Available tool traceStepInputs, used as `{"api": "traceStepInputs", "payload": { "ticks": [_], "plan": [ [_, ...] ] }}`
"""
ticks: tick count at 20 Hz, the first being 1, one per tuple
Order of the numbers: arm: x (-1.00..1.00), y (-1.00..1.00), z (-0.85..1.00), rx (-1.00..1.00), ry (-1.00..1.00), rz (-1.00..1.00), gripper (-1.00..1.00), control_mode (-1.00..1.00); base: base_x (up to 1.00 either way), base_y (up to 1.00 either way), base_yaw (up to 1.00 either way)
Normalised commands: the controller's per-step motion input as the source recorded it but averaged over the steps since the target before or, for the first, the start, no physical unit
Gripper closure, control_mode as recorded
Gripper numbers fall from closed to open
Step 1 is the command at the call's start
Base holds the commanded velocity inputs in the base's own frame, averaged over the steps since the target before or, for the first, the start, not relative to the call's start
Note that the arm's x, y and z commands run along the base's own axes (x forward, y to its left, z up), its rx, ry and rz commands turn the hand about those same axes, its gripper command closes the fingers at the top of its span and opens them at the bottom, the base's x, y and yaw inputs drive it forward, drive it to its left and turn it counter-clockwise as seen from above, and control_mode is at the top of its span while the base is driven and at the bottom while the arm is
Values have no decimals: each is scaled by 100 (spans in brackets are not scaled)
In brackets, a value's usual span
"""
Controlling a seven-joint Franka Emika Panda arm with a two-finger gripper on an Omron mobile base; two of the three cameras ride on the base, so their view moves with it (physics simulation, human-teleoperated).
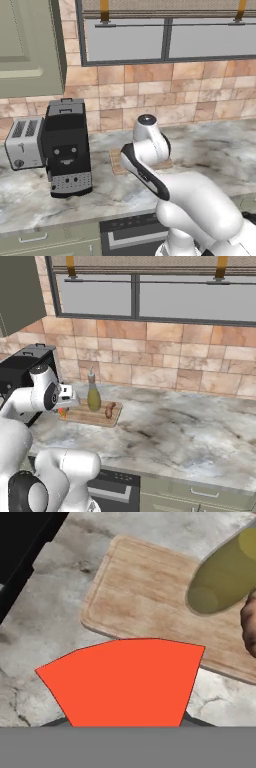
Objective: Retrieve the reheated potato from the microwave, then place the potato, cheese, and condiment on the cutting board.
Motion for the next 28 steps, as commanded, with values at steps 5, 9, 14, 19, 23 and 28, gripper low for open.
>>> {"api": "traceStepInputs", "payload": {
  "ticks": [5, 9, 14, 19, 23, 28],
  "plan": [
    [53, 3, 0, 0, 0, -19, 100, -100, 0, 0, 0],
    [37, 0, 0, 2, 0, -12, 100, -100, 0, 0, 0],
    [18, 2, -5, 8, 0, -6, 100, -100, 0, 0, 0],
    [8, 1, -10, 9, 0, -4, 100, -100, 0, 0, 0],
    [0, 0, -14, 5, 0, -5, 100, -100, 0, 0, 0],
    [0, 4, -16, 4, -1, -5, 100, -100, 0, 0, 0]
  ]
}}
